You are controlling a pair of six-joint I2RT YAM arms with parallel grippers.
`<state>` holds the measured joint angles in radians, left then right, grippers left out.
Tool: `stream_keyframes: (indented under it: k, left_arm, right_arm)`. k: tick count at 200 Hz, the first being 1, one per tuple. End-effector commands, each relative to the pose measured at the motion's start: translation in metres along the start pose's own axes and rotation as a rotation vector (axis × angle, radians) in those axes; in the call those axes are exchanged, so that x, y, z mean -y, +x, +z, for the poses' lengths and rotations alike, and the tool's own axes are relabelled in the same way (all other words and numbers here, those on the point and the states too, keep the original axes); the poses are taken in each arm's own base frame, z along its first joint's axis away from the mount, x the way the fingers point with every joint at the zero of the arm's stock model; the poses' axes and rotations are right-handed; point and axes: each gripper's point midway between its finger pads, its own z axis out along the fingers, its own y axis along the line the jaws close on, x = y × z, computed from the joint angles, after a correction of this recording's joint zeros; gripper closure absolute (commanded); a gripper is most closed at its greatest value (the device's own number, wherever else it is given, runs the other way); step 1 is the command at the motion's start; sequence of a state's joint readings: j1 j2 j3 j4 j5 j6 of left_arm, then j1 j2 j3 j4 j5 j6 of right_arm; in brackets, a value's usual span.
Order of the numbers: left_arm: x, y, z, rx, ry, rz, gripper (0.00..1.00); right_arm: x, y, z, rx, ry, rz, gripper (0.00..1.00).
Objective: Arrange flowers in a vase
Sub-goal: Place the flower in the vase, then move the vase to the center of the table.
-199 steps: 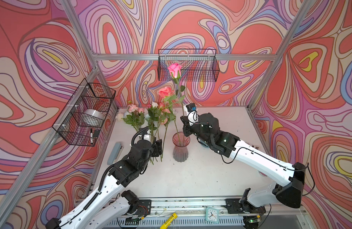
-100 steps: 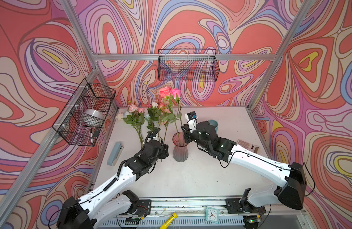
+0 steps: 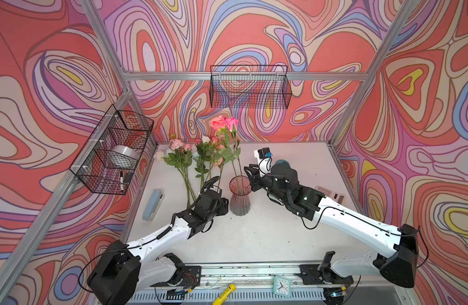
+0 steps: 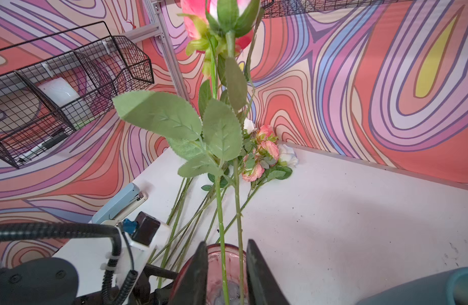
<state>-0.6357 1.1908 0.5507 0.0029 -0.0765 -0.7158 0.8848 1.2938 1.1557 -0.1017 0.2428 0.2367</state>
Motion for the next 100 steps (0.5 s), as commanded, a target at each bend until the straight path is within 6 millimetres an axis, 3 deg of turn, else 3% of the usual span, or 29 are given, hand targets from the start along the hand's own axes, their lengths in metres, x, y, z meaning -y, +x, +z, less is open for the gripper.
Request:
stream_keyframes:
  k: [1,30,100]
  left_arm:
    - [0.007,0.006,0.012,-0.024,0.045,-0.033,0.49]
    - [0.010,0.011,0.025,-0.039,0.062,-0.038,0.50]
    - [0.030,0.001,0.042,-0.040,0.110,-0.010,0.51]
  right_arm:
    - [0.006,-0.008,-0.014,0.026,0.015,0.017,0.73]
    - [0.011,-0.011,-0.024,0.031,0.032,0.013,0.72]
    - [0.021,-0.011,-0.039,0.035,0.069,0.010,0.71]
